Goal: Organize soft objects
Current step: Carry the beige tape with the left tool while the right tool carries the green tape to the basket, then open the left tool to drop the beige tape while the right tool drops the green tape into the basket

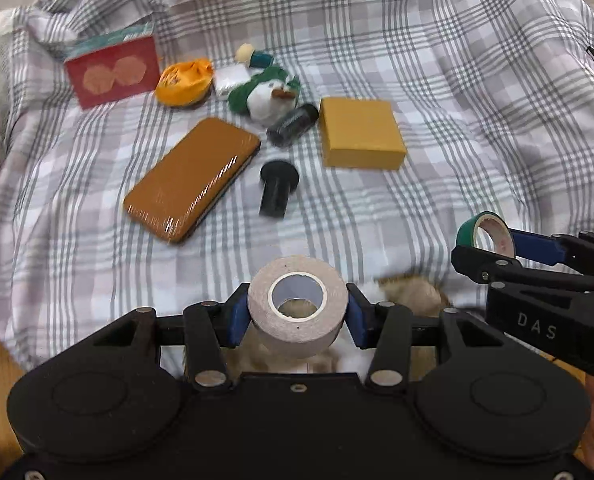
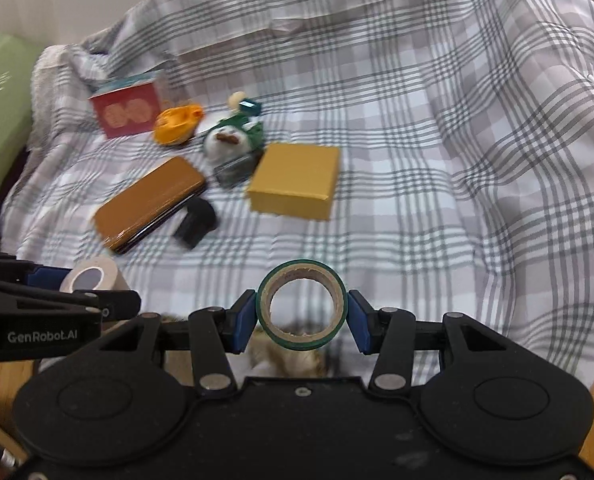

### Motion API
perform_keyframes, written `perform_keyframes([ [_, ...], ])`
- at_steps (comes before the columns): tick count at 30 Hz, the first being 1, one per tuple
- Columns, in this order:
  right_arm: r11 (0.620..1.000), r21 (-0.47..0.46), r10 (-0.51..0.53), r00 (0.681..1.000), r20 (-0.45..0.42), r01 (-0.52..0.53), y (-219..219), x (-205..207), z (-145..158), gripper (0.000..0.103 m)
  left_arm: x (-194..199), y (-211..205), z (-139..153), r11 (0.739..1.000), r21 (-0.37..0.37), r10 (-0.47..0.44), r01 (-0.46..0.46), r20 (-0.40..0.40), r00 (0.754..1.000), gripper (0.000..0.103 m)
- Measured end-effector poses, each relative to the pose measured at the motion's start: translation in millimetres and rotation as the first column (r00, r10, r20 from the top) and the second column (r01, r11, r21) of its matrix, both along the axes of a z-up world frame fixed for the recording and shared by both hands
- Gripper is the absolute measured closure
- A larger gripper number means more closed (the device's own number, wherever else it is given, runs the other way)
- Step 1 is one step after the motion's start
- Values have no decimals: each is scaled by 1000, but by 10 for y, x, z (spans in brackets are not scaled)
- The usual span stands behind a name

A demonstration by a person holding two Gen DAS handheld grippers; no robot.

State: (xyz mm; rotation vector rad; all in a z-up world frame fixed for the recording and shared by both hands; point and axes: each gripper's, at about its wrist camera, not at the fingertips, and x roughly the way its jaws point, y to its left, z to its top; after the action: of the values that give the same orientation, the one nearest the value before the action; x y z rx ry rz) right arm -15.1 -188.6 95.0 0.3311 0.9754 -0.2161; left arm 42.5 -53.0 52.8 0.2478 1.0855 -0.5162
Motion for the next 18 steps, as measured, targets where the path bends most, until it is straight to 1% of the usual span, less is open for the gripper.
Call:
perform_keyframes([
  [4,999,10,42,999,-12,-42,155,-164,51,57,-136,140,-14,1000,8,23,-23,-24,999,55],
  [11,994,17,108,993,-49,-107,379,-417,91,57,-341,337,-129,998,8,56,-56,-98,994,55],
  [18,990,28,138,986,-98,-136,490,-549,80,57,-474,443,-214,997,-4,70,-72,-167,983,55],
])
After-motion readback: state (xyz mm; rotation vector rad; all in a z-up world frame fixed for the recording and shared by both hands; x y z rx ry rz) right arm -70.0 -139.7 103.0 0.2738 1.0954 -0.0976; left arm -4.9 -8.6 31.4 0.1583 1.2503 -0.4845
